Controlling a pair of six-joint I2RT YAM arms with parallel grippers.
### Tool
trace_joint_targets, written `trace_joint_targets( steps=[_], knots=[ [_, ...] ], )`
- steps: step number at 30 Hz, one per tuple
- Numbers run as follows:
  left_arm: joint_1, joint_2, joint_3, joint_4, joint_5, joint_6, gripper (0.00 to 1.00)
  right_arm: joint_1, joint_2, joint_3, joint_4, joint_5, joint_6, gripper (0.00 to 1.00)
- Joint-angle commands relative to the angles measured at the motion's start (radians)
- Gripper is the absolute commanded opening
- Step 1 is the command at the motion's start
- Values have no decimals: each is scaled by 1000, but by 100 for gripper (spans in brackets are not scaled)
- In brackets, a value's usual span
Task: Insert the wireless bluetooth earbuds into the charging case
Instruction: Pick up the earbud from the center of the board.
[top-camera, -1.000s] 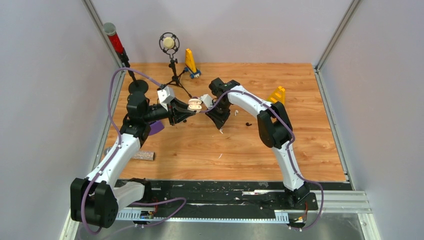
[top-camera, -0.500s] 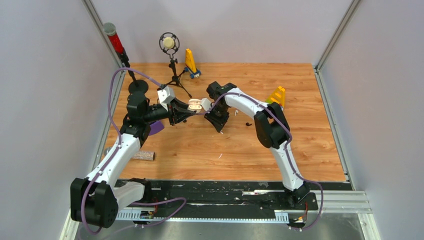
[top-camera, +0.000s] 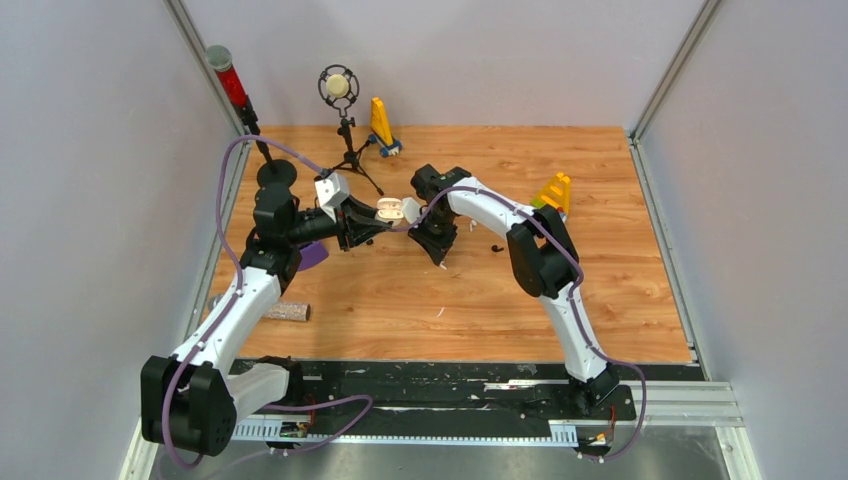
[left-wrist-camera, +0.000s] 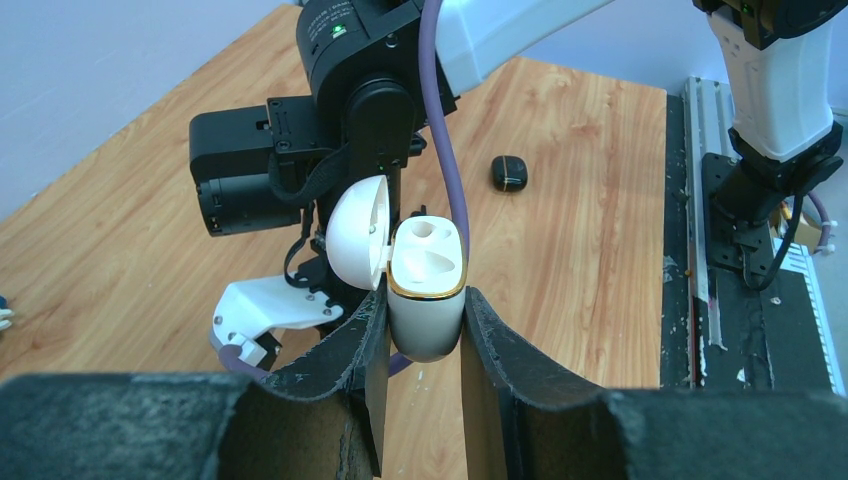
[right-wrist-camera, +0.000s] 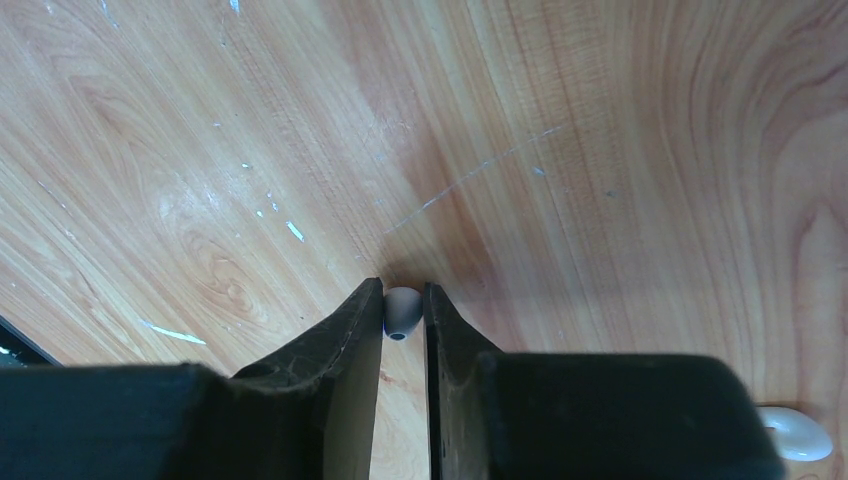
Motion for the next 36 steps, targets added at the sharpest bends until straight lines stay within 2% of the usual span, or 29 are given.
trace_joint_targets(
  steps=[1,8,16,28,36],
  knots=[
    [-6,-8,17,18,4,18,23,4,-47,-6,12,26,7,18],
    [-6,-8,17,19,3,18,23,-3,-143,-13,56,16,18,17],
    [-7,-6,15,33,1,3,24,-24,-256,-151,226,18,56,16],
    [-16,17,14,81,22,-53,24,-180,-459,-184,369,-12,178,16],
    [-27,48,20,92,27,-82,24,-271,-564,-182,412,-122,221,17]
  ],
)
